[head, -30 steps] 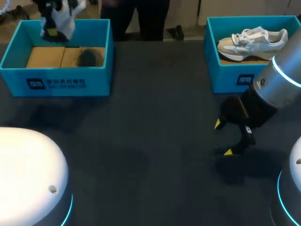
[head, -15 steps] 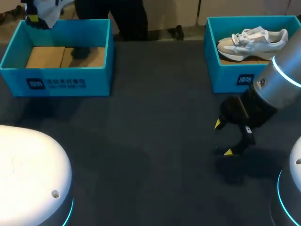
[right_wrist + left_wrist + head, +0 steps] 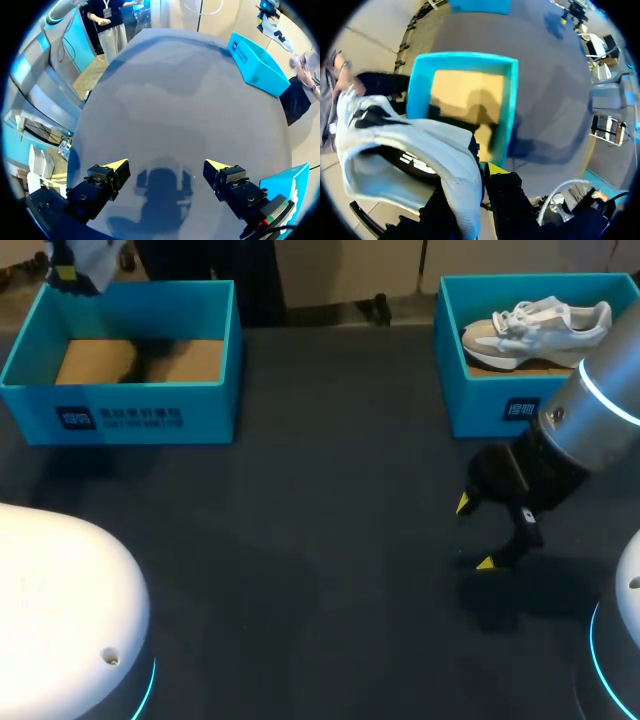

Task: Take the shoe out of the shoebox, open the shoe tongue, remove and reinsert the insole, then place the shoe into the shoebox

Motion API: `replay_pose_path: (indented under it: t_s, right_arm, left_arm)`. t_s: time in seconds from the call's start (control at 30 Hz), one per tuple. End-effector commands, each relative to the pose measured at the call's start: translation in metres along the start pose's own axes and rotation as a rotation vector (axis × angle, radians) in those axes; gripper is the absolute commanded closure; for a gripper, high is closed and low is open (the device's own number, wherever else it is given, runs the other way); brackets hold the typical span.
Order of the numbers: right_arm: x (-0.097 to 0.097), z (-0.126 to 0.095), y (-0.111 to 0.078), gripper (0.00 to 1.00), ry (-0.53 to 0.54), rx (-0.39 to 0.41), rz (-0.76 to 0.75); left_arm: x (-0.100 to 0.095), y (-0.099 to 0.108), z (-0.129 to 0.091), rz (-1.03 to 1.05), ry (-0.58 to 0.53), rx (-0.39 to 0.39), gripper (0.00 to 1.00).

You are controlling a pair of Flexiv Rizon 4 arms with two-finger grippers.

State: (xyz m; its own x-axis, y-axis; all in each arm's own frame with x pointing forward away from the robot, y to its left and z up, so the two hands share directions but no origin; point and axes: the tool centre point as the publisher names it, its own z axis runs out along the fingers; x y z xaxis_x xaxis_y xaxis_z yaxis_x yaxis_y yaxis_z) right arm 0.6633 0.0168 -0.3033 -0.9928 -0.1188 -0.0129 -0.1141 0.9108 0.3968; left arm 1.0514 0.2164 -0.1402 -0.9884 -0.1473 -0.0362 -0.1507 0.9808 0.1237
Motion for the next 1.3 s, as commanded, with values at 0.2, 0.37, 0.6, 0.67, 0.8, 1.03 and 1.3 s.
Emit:
replay_pose_path:
  t_s: [0.2,0.37,0.6,0.67,0.8,1.03,1.3]
  right_arm:
    - [0.001,0.001,0.000,0.00,-0.002,0.002,-0.001]
    - [0.001,0.001,0.000,0.00,-0.002,0.002,-0.001]
    - [0.001,0.001,0.000,0.00,-0.002,0.002,-0.001]
    - [0.001,0.001,0.000,0.00,-0.002,0.002,-0.001]
    - [0.001,0.001,0.000,0.00,-0.002,0.002,-0.001]
    - [0.001,0.001,0.000,0.00,-0.002,0.002,-0.001]
    - [0.001,0.001,0.000,0.00,-0.002,0.002,-0.001]
  left_arm:
    - [-0.062,0.027,0.027,0.107,0.033,0.016,1.00]
    - [-0.054,0.036,0.029,0.430,0.029,0.001,1.00]
    - [-0.047,0.053,0.042,0.649,-0.040,-0.204,1.00]
    - [-0.047,0.053,0.042,0.649,-0.040,-0.204,1.00]
    - [-0.047,0.053,0.042,0.649,-0.040,-0.204,1.00]
    - [-0.057,0.062,0.049,0.878,-0.049,-0.237,1.00]
    - [-0.069,0.071,0.048,0.985,-0.030,-0.205,1.00]
